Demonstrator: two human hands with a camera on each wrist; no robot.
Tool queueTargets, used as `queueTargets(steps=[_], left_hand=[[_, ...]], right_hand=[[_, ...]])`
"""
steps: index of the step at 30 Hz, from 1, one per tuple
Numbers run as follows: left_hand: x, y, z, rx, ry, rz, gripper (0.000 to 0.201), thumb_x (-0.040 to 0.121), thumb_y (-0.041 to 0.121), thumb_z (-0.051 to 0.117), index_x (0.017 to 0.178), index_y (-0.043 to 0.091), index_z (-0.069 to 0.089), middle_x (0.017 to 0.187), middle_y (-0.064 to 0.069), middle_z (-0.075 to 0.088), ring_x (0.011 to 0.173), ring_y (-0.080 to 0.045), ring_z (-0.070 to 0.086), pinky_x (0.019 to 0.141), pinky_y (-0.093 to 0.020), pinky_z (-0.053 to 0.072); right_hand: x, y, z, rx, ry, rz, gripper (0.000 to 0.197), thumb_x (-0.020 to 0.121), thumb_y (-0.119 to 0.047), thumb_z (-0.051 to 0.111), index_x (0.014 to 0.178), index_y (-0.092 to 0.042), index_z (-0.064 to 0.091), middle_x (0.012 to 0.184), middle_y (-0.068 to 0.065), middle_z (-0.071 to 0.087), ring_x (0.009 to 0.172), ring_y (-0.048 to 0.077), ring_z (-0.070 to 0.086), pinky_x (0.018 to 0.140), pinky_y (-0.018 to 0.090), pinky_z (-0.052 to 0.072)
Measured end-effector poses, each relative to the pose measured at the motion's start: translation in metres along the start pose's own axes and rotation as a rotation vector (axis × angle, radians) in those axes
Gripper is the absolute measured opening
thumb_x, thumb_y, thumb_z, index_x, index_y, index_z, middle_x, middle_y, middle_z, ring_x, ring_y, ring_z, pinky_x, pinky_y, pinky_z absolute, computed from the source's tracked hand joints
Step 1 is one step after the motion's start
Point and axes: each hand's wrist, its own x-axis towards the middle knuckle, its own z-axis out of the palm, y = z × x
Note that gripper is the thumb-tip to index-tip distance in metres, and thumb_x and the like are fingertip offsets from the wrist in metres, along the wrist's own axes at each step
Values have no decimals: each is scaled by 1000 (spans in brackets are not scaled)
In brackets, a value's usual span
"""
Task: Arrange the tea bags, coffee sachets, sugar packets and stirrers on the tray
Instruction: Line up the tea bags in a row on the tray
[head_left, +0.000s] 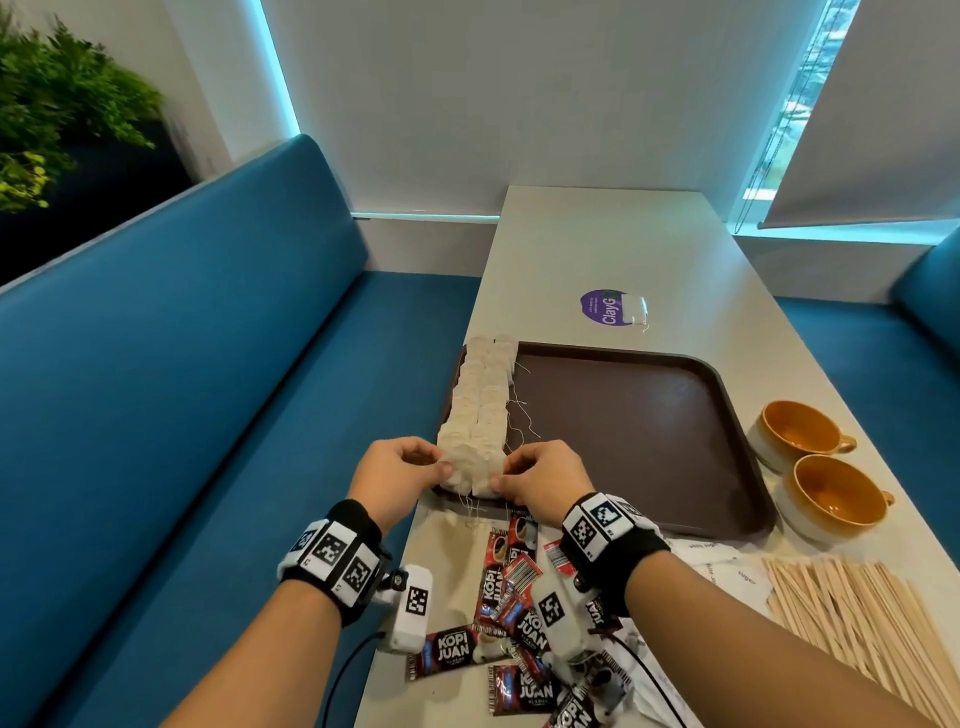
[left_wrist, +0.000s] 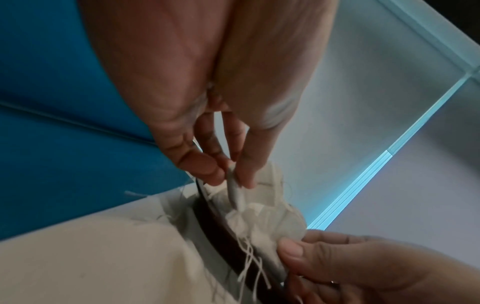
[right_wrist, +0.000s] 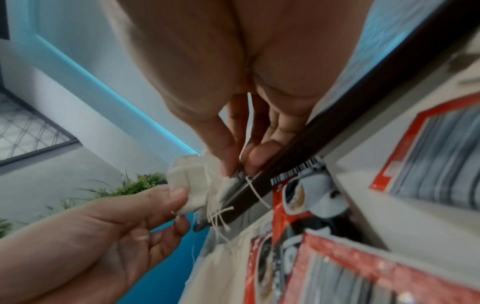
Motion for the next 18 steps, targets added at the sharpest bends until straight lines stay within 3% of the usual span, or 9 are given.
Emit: queueTargets(steps=[4,6,9,14,18], left_hand=[[2,-7,0,54,48,-13,19,72,21,91,78,16,74,80,-3,77,75,-16,67,74,-31,54],[2,-10,1,69,48,-8,23,70,26,92,73,17,71,73,0,72,70,-16,63,70,-33,52],[-2,-10,2,147,93,-8,29,71,27,92,78,15,67,67,2,59,62,-13,51,58,-25,43],[-5,-4,-1,138,181,67,35,76,34,87,88,15,60,76,3,54,68,-14,48,63,-27,43],[-7,-1,-2,196,128,100,22,76,21,87,79,18,66,75,2,64,68,-12,56,63,-21,46]], right_hand=[[4,0,1,-64,45,-6,27,72,-23,91,89,-20,71,93,-3,72,81,9,67,63,19,51],[3,1,0,-61,67,0,35,70,-23,93,93,-19,67,93,-4,70,77,7,63,60,18,48],[1,2,-1,-30,96,-12,43,70,-23,93,97,-17,60,88,-3,66,71,7,58,57,19,44],[-4,2,-3,-14,84,-100,20,76,-22,89,83,-17,71,79,-3,70,67,6,59,65,22,55],[-6,2,1,-81,52,-114,14,76,-26,89,78,-21,76,79,-7,70,69,3,61,60,13,47]])
